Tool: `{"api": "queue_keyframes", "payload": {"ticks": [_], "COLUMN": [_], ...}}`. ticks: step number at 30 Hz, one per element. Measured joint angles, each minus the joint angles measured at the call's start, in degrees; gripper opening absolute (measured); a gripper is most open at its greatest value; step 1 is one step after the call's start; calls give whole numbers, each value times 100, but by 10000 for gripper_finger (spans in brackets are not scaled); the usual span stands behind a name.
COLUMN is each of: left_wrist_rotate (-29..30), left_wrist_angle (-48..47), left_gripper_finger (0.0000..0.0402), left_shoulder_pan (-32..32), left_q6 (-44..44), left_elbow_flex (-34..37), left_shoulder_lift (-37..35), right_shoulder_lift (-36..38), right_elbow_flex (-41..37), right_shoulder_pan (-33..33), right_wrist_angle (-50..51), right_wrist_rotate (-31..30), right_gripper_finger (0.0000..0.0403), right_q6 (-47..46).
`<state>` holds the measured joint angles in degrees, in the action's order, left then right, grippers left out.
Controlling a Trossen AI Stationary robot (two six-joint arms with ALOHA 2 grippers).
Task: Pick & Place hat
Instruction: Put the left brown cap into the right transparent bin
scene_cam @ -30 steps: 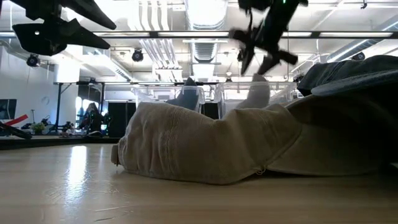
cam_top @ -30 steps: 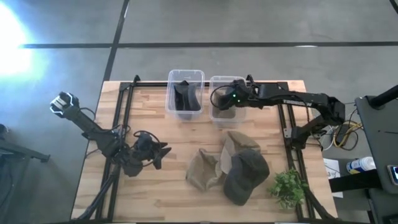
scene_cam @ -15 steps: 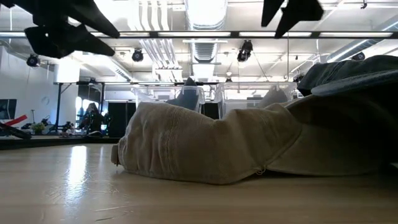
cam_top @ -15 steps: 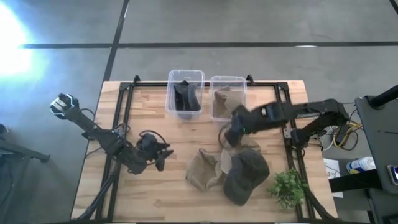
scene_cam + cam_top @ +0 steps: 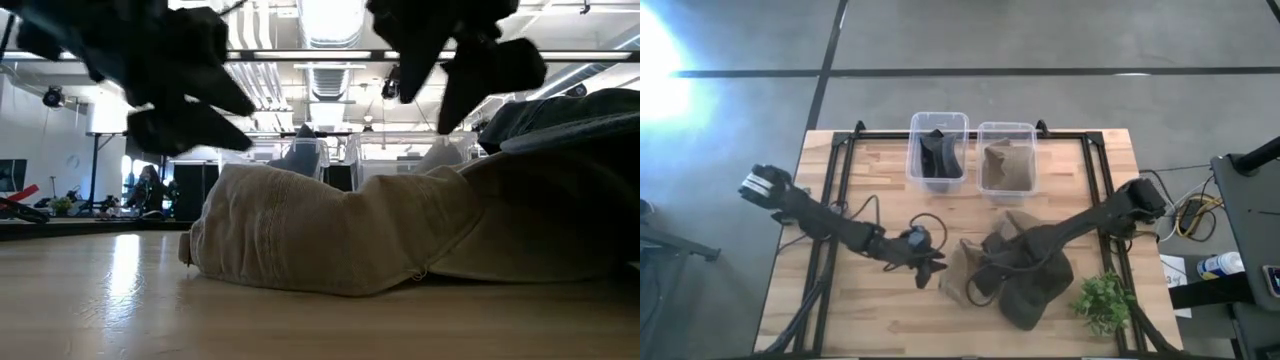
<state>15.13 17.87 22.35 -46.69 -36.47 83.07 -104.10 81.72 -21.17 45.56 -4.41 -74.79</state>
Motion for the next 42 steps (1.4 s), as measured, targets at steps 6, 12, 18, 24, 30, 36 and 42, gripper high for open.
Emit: {"api": "queue_keyframes", "payload": {"ticks": [6, 12, 18, 24, 30, 36, 42], "left_wrist_rotate": [-656, -1083, -1001, -356, 344, 1400, 1471], "left_wrist_angle": [446, -684, -2540, -4018, -4850, -4042, -3952], "left_gripper_finger": [172, 172, 172, 172, 172, 172, 172], "left_shoulder_pan": [-235, -223, -15, 305, 452, 431, 235], "left_q6": [-85, -44, -299, -957, -1866, -1742, -1533], "left_elbow_flex": [-512, -987, -785, -370, -254, -262, -161], "left_shoulder_lift": [1077, 1938, 1723, 511, -784, -1464, -1072], "right_shoulder_lift": [-238, -204, -57, 79, 181, 182, 173], "right_elbow_flex": [-107, -314, -359, -399, -401, -690, -1300], "right_shoulder_pan": [10, 17, 19, 43, 93, 334, 643], "right_wrist_angle": [-122, -24, 608, 992, 661, -1385, -2795], "right_wrist_rotate": [-91, -266, -328, -354, -269, -326, -1213], "right_gripper_finger": [214, 214, 214, 215, 215, 214, 215], "right_q6": [-58, -449, -681, -754, -737, -625, -707]}}
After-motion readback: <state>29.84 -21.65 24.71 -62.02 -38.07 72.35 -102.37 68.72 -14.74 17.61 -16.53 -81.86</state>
